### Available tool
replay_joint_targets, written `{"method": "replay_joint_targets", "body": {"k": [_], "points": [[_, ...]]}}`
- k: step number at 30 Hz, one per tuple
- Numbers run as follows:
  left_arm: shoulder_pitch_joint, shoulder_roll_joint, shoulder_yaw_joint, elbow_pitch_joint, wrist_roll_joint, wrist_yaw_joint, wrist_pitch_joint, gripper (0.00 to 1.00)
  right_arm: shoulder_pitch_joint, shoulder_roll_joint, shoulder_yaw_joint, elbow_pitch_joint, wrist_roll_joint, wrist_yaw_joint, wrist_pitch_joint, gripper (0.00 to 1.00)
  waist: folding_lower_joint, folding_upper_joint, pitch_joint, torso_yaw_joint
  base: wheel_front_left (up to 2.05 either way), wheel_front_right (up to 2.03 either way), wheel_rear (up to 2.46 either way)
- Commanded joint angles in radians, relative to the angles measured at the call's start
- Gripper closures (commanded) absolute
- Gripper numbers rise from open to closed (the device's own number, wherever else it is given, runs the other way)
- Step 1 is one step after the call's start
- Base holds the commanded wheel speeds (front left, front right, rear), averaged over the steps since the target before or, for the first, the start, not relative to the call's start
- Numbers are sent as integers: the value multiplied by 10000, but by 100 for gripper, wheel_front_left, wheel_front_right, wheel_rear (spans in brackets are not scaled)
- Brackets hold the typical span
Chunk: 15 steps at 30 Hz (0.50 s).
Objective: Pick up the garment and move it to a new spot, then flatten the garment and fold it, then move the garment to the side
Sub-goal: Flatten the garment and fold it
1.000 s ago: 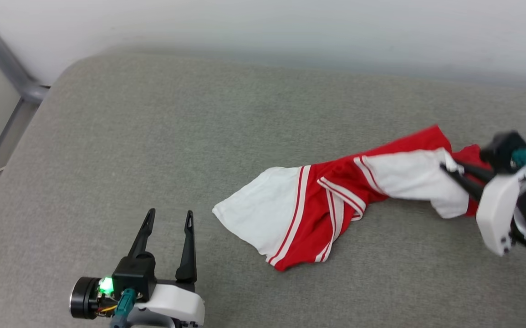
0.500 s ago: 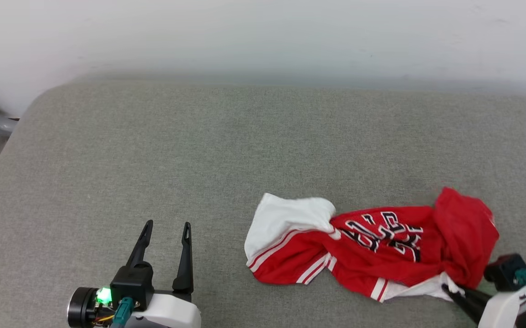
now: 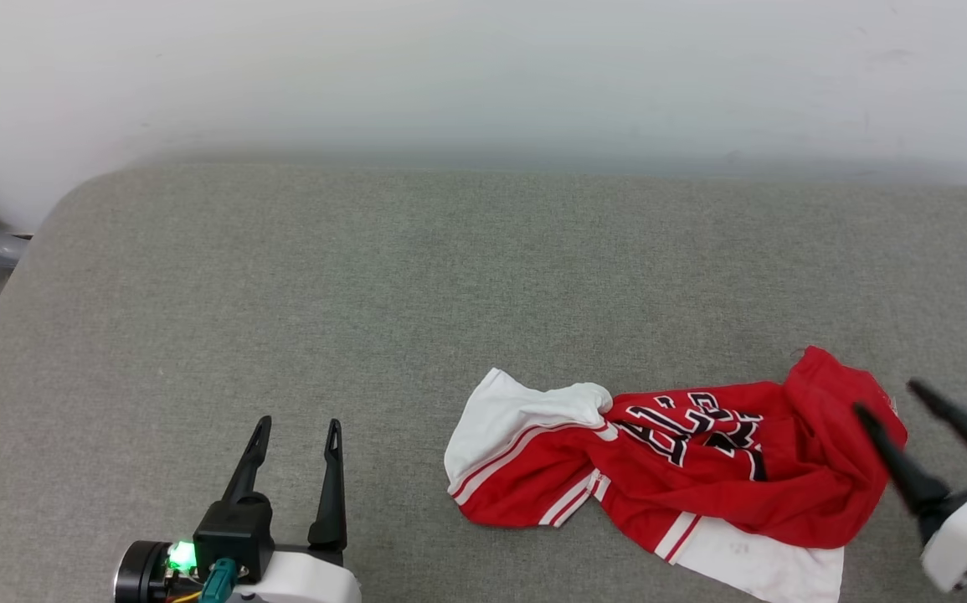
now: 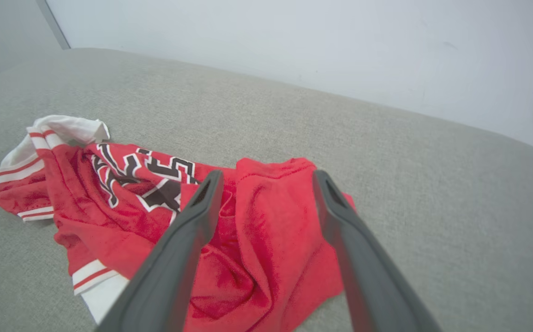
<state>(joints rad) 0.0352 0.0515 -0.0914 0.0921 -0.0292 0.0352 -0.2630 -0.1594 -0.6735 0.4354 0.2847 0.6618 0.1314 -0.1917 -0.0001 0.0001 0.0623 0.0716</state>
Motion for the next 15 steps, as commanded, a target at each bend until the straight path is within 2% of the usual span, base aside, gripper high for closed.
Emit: {"method": "replay_joint_targets", "body": {"k": [1,5,9,15], "points": [[50,4,9,-68,91,-4,-26,0,163,-93,-595,-430,-314,-14,155,0,1,-1,1,-29,0,0,0],[-57,5,-14,-174,124,-36,-26,0,139,-348,-2006,-1544,-1025,-14,1061,0,1,-1,69,-35,0,0,0],[-179,30,-19,-249,188,-60,-26,0,-128,-781,-2658,-2414,-1253,-14,2711,0,1,-1,175,1,0,0,0],[-450,26,-117,-342,186,-86,-26,0,-531,-1431,-2095,-2081,-552,-14,5399,0,1,-1,563,199,0,0,0]]}}
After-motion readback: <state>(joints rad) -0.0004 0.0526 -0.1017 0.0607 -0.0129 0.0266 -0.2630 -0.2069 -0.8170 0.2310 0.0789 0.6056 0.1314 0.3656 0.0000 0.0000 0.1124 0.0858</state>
